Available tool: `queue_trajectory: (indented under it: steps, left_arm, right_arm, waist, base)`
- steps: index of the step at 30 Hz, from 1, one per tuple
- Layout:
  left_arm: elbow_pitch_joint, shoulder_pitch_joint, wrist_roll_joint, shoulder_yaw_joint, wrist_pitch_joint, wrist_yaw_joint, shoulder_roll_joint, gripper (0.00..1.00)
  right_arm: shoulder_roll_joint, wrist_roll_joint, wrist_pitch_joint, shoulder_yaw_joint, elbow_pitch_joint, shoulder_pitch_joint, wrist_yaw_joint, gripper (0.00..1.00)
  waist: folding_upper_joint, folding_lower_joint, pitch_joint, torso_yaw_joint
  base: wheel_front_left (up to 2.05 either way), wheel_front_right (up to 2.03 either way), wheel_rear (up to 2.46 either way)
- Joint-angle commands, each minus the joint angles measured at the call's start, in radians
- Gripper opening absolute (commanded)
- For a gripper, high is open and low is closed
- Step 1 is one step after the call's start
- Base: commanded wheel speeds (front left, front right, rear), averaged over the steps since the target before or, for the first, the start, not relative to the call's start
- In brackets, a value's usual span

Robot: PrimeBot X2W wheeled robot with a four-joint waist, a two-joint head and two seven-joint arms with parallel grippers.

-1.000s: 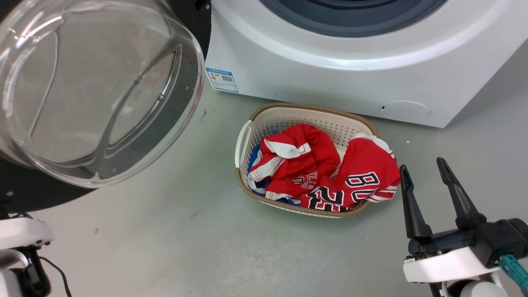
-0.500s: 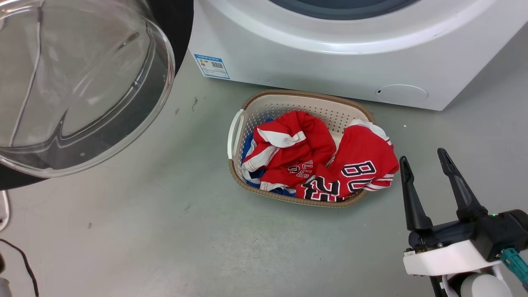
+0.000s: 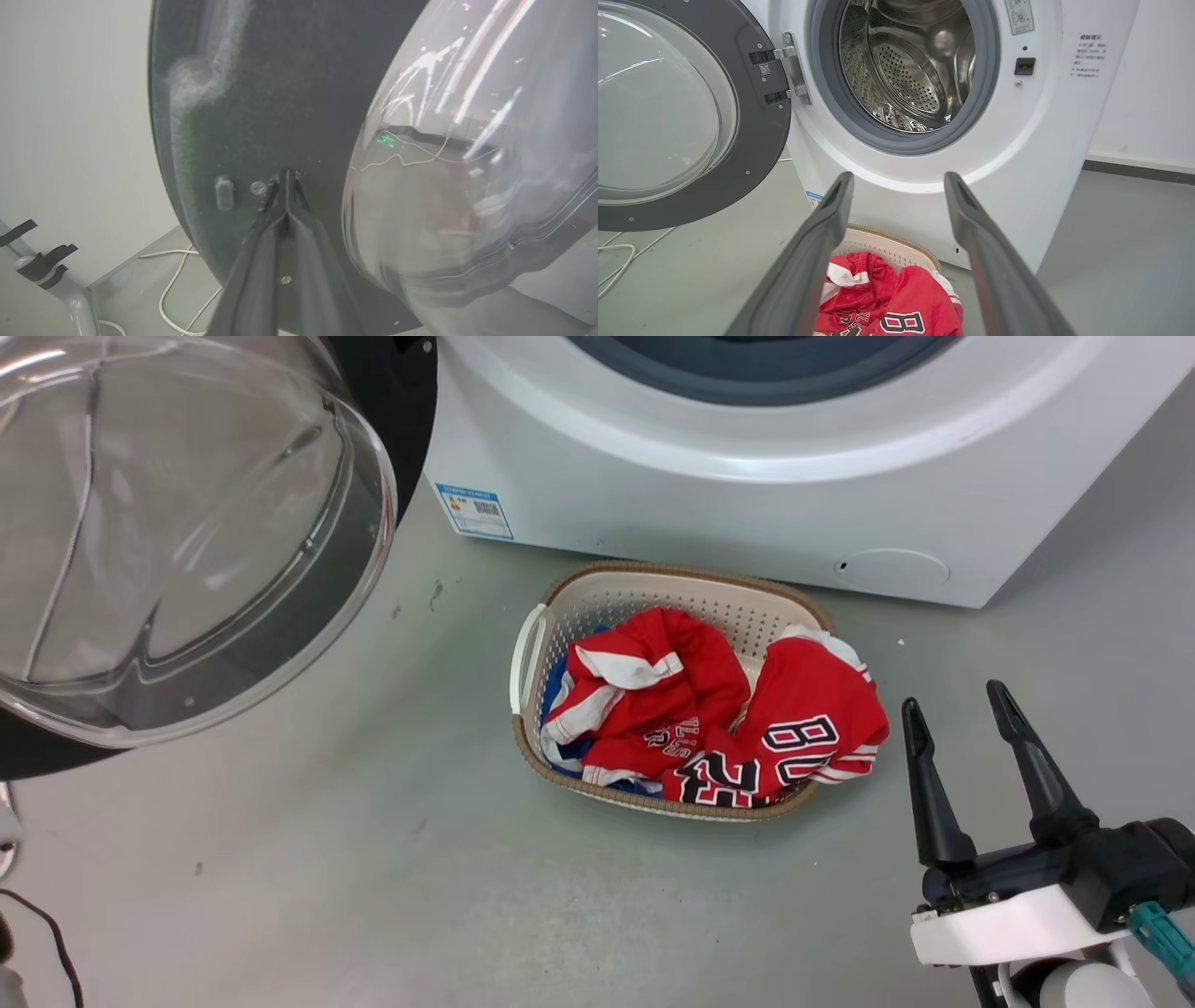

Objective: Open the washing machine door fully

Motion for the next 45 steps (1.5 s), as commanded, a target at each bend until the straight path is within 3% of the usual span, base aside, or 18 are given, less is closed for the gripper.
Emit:
queue_trajectory:
  steps: [1,13,23,31,36,37,38,39,45]
  left_arm:
    - [-0.005,0.022,0.008,0.004,0.003,-0.005,-0.007,0.00]
    - [-0.220,0.175,0.032,0.002,0.003,-0.051,-0.117,0.00]
    - [-0.442,0.337,0.118,-0.156,0.003,-0.057,-0.253,0.00]
    - [-0.526,0.404,0.127,-0.296,0.003,-0.053,-0.282,0.00]
    - [-0.541,0.451,0.117,-0.377,0.003,-0.028,-0.288,0.00]
    - [-0.542,0.464,0.113,-0.399,0.003,-0.013,-0.288,0.05]
    - [-0.534,0.473,0.110,-0.411,0.003,-0.010,-0.289,0.43]
    - [-0.533,0.480,0.109,-0.422,0.003,-0.005,-0.289,1.00]
    - [-0.539,0.512,0.101,-0.495,0.003,0.008,-0.290,1.00]
  right_arm:
    - [0.002,0.007,-0.002,0.001,0.002,0.003,0.000,1.00]
    - [0.004,0.054,-0.002,-0.001,0.020,0.052,0.000,1.00]
    - [0.005,0.082,-0.002,-0.025,0.013,0.104,0.000,1.00]
    - [0.004,0.074,-0.002,-0.055,-0.017,0.133,0.000,1.00]
    - [0.005,0.082,-0.002,-0.072,-0.036,0.159,0.000,1.00]
    - [0.005,0.090,-0.002,-0.082,-0.043,0.172,0.000,1.00]
    - [0.005,0.092,-0.002,-0.084,-0.045,0.179,0.000,1.00]
    - [0.005,0.095,-0.002,-0.088,-0.049,0.186,0.000,1.00]
    - [0.005,0.112,-0.002,-0.104,-0.059,0.224,0.000,1.00]
  waist:
    - [0.0000,-0.0001,-0.019,0.000]
    - [0.0000,-0.0001,-0.158,0.002]
    - [0.0000,-0.0001,-0.236,0.005]
    - [0.0000,-0.0001,-0.272,-0.009]
    - [0.0000,-0.0001,-0.297,-0.035]
    - [0.0000,-0.0001,-0.306,-0.046]
    - [0.0000,-0.0001,-0.310,-0.052]
    - [0.0000,-0.0001,-0.315,-0.059]
    - [0.0000,-0.0001,-0.334,-0.094]
  base:
    - [0.00,0.00,0.00]
    - [0.00,0.00,0.00]
    - [0.00,0.00,0.00]
    - [0.00,0.00,0.00]
    - [0.00,0.00,0.00]
    - [0.00,0.00,0.00]
    - [0.00,0.00,0.00]
    - [0.00,0.00,0.00]
    - [0.00,0.00,0.00]
